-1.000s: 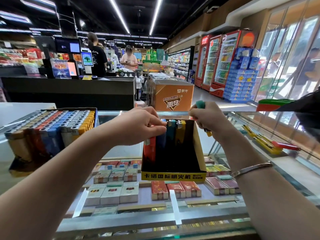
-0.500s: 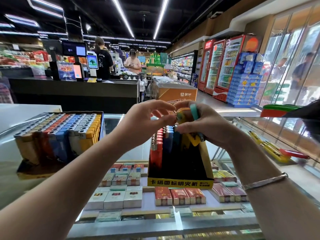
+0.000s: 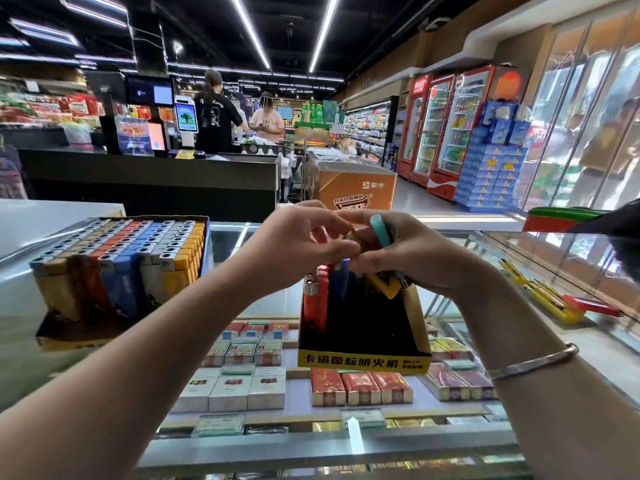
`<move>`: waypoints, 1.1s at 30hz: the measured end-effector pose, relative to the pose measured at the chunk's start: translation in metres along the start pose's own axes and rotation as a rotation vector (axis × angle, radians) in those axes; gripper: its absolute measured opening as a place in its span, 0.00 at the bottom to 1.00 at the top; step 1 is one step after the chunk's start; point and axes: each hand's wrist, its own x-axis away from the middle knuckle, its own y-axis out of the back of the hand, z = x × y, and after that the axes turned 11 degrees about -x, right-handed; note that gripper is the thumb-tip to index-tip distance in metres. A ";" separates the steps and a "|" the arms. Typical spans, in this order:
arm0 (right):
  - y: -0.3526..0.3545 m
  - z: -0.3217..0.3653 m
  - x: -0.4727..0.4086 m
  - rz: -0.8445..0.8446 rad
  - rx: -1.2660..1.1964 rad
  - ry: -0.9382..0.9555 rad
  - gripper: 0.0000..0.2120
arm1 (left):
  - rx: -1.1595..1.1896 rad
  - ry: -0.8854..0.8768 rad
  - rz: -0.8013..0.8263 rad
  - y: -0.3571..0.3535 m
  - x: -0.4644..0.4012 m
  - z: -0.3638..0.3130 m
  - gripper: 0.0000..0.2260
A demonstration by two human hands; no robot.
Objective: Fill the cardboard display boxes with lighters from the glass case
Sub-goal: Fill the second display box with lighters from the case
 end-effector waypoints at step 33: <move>0.039 -0.021 0.001 -0.471 0.166 -0.319 0.08 | -0.657 -0.114 0.179 -0.034 -0.045 -0.042 0.04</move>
